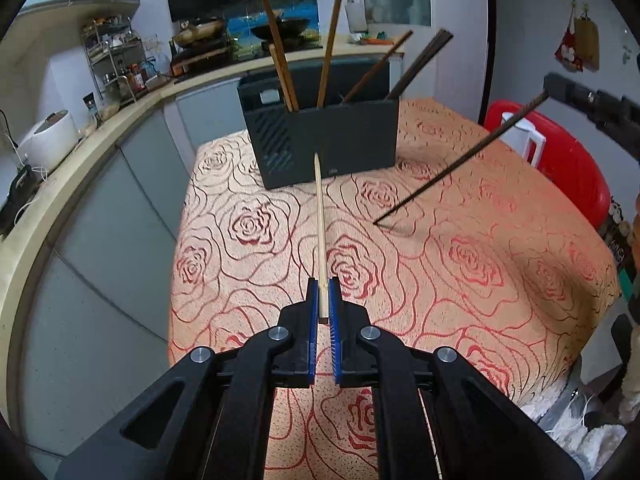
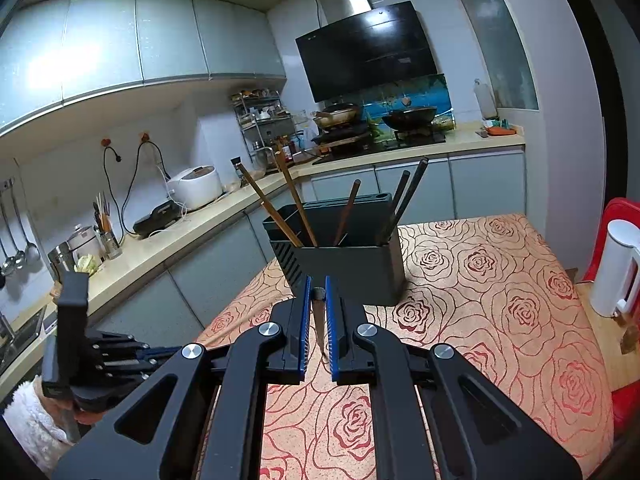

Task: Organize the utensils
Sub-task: 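Carry both held chopsticks to the green holder and lower them in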

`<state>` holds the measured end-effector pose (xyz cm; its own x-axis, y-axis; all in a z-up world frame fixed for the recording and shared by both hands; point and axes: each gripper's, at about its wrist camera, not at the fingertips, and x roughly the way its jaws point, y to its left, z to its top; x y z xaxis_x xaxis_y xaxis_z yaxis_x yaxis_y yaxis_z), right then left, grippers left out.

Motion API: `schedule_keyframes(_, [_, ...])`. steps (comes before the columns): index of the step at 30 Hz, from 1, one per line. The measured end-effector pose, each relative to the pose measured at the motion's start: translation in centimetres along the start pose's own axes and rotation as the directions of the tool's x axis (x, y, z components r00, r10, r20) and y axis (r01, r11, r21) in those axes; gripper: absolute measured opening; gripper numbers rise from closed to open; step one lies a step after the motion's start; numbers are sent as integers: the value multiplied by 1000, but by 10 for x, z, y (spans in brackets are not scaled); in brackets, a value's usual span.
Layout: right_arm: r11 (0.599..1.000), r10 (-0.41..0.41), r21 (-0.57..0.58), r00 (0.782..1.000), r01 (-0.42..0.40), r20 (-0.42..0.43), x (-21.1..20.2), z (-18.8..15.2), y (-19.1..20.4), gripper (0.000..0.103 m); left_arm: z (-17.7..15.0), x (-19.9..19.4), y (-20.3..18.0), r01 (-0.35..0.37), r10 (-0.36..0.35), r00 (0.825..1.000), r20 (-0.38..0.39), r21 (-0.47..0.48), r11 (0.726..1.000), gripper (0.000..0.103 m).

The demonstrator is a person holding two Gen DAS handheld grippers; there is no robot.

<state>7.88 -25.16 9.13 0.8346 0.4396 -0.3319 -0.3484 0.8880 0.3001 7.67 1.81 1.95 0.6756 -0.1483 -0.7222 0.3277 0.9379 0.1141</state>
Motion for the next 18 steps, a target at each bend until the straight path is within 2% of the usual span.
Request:
schedule_keyframes(12, [1000,4,1,1000,-4,5,1,2,1,8,19,-5,3,-7,8,998,67,-14,1000,5])
schedule_keyframes(18, [1000,12,-6,1000,-12,19,12,33,0,8,49,-6,11,-6,8,995,97,-23,1000,5])
